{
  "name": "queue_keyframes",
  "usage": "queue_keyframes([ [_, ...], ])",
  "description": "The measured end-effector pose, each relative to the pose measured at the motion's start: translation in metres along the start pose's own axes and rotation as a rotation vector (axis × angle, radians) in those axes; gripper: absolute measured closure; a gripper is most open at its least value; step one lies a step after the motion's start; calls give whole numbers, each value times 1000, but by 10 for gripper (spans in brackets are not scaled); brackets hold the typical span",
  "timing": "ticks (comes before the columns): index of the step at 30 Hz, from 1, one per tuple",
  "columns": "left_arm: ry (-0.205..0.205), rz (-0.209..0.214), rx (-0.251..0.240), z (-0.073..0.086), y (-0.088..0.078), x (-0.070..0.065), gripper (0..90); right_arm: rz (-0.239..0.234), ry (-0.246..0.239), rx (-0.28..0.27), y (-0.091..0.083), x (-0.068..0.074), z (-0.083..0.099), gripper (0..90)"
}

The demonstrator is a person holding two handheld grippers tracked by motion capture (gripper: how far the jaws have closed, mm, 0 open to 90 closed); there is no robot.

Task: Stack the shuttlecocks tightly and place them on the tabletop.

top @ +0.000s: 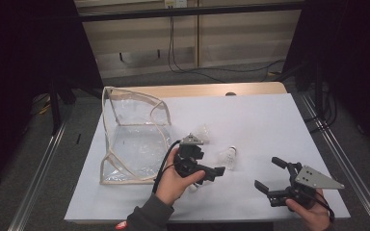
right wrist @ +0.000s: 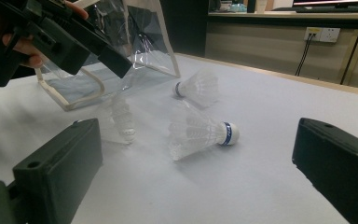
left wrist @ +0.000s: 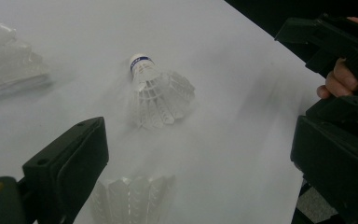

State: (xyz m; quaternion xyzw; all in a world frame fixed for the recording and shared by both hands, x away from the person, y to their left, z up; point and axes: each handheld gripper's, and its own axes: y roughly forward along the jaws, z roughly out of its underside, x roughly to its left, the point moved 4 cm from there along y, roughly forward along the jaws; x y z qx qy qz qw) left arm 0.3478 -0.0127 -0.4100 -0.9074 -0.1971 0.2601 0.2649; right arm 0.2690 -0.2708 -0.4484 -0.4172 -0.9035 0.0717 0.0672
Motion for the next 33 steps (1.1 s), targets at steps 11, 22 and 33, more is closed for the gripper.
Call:
queue_keyframes([
  [11, 14, 31, 3, 7, -6, -5, 43, -2, -2, -2, 1, 0, 0, 8],
  [22, 19, 44, 6, 13, -11, -8, 43, -1, -8, -1, 1, 1, 0, 8],
  [33, 41, 71, 17, 22, -13, -15, 43, 0, -8, 0, 0, 1, 0, 8],
])
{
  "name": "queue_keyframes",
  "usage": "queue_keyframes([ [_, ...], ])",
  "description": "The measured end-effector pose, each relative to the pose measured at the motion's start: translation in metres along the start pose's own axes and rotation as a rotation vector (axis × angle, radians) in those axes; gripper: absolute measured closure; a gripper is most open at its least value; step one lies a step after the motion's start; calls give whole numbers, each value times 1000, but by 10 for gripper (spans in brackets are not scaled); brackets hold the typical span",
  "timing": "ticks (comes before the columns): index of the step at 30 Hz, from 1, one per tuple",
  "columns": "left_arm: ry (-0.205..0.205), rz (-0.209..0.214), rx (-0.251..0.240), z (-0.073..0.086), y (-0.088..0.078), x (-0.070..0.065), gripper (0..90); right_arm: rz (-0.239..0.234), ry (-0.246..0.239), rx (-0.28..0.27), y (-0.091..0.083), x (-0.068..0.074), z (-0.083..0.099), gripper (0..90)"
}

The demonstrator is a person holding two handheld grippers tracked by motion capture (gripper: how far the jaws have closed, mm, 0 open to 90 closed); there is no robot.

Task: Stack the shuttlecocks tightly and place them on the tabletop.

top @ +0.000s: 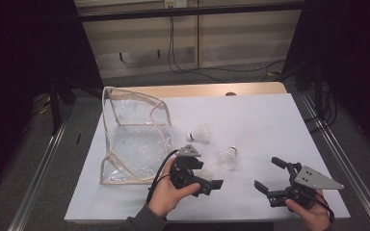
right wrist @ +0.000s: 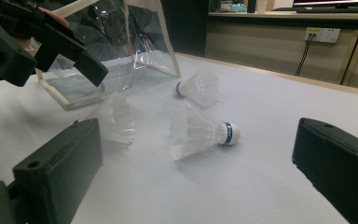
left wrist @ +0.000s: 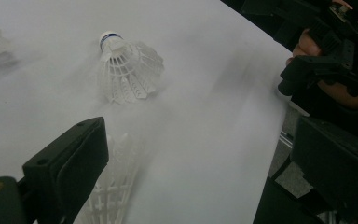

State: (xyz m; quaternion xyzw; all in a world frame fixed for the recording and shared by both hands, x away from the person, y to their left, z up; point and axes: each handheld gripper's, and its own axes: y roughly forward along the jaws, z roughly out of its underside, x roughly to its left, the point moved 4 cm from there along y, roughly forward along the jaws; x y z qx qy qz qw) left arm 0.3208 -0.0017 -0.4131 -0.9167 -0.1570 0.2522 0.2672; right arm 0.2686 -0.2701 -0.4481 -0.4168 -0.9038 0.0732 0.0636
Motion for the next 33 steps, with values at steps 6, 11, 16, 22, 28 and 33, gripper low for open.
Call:
queue_keyframes([
  [6, 13, 20, 14, 5, -1, -4, 43, 0, 2, 0, 0, 0, 0, 8],
  [11, 21, 30, 23, 9, -1, -7, 43, 0, 2, 1, 1, 1, 0, 8],
  [16, 23, 32, 27, 14, -1, -7, 43, -3, 2, 0, 1, 1, 0, 8],
  [22, 28, 29, 34, 18, -2, -7, 43, -3, 3, 0, 0, 1, 0, 8],
  [28, 31, 25, 34, 20, -3, -6, 43, -2, 4, 0, 0, 1, 0, 8],
  [33, 30, 21, 34, 23, -6, -5, 43, -1, 3, 0, 0, 1, 0, 8],
])
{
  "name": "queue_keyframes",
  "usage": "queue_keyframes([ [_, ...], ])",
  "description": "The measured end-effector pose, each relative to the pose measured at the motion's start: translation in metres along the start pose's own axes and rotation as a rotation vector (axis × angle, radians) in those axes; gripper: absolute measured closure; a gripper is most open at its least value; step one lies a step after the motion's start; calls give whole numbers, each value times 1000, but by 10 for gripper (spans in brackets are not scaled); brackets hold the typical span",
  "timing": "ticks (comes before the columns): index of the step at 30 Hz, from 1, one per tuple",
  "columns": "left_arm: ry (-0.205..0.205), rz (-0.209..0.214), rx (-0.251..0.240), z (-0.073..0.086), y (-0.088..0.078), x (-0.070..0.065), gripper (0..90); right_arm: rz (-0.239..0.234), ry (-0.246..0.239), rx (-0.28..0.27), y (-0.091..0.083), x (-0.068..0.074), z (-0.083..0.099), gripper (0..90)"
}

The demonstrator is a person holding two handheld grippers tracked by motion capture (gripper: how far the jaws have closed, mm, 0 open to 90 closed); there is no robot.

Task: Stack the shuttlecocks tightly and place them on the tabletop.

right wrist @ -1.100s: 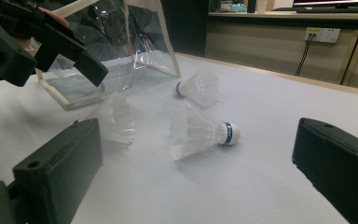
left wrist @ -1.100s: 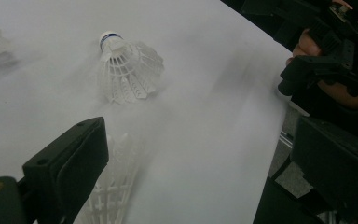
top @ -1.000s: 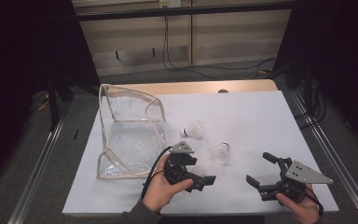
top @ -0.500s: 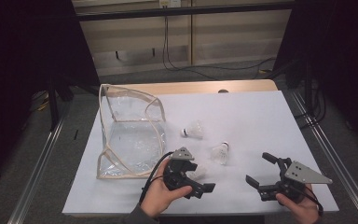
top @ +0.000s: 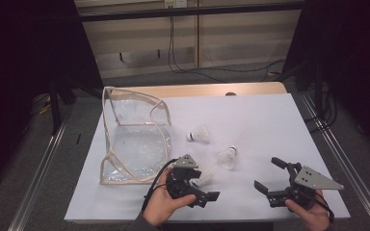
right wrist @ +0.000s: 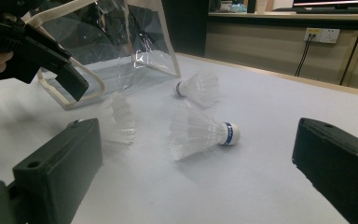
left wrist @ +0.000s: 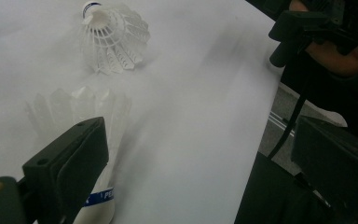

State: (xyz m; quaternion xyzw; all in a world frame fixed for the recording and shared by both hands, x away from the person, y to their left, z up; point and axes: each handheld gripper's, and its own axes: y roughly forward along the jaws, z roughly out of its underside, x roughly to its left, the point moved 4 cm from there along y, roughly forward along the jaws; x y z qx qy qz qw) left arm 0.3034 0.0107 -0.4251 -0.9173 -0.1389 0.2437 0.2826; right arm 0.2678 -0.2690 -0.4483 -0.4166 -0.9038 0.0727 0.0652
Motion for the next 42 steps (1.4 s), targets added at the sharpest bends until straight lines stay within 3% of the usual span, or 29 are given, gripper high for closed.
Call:
queue_keyframes([
  [8, 1, -4, -4, 5, -8, 3, 43, 2, -13, 1, 1, 0, 0, 8],
  [18, 52, -3, -8, 14, -20, 6, 43, 0, -9, 7, 1, 1, 0, 8],
  [23, 51, -15, -22, 18, -29, 9, 40, -3, -12, 5, 2, 2, 0, 8],
  [25, 65, -38, -25, 19, -32, 10, 39, -2, -10, 8, 2, 2, 0, 8],
  [34, 104, -30, -14, 23, -40, 10, 39, -4, -11, 6, 4, 3, 0, 8],
  [42, 109, -59, -28, 28, -49, 15, 41, -2, -15, 7, 4, 3, 0, 8],
])
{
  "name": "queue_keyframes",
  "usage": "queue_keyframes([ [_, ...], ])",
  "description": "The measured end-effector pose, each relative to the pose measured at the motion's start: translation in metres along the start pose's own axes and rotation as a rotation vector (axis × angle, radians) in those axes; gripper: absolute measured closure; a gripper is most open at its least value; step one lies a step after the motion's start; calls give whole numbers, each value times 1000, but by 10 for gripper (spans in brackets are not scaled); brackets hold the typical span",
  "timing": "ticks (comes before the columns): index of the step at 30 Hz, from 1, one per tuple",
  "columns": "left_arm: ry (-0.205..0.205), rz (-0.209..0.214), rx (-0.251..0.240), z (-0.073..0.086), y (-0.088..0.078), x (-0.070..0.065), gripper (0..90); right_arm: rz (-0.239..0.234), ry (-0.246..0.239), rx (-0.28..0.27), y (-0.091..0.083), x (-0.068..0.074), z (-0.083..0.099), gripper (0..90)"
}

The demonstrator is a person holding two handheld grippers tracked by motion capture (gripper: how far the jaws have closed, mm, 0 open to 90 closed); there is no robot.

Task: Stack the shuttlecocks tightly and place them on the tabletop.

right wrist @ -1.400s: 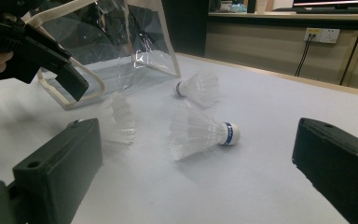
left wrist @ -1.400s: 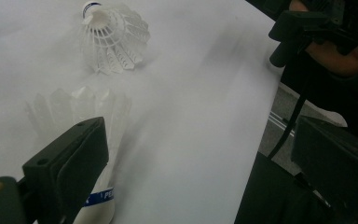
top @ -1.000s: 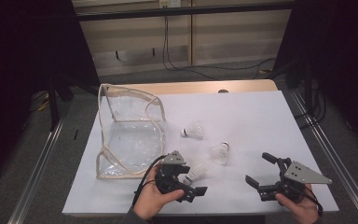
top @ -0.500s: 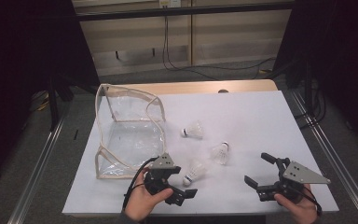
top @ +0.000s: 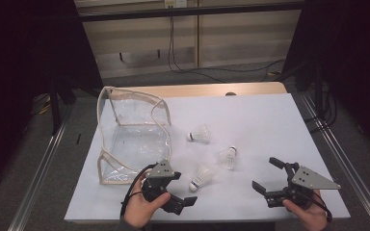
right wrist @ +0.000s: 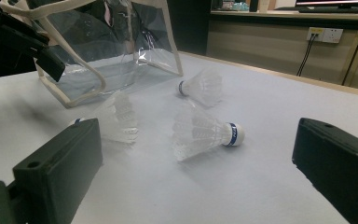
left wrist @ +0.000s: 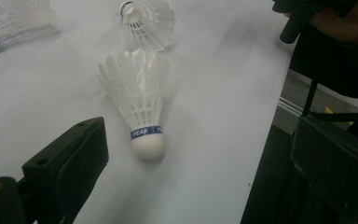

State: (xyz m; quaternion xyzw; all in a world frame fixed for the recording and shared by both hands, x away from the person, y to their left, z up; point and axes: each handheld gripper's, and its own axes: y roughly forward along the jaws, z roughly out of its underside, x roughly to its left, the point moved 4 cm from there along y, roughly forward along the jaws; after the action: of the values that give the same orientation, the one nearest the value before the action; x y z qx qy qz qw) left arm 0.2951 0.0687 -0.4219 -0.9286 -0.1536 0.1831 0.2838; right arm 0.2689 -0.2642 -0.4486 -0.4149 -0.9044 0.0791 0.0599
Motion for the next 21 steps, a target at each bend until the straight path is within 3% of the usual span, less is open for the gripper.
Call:
queue_keyframes([
  [21, -23, 7, -14, 11, -20, 14, 85, 1, 1, 0, -3, -1, 0, 8],
])
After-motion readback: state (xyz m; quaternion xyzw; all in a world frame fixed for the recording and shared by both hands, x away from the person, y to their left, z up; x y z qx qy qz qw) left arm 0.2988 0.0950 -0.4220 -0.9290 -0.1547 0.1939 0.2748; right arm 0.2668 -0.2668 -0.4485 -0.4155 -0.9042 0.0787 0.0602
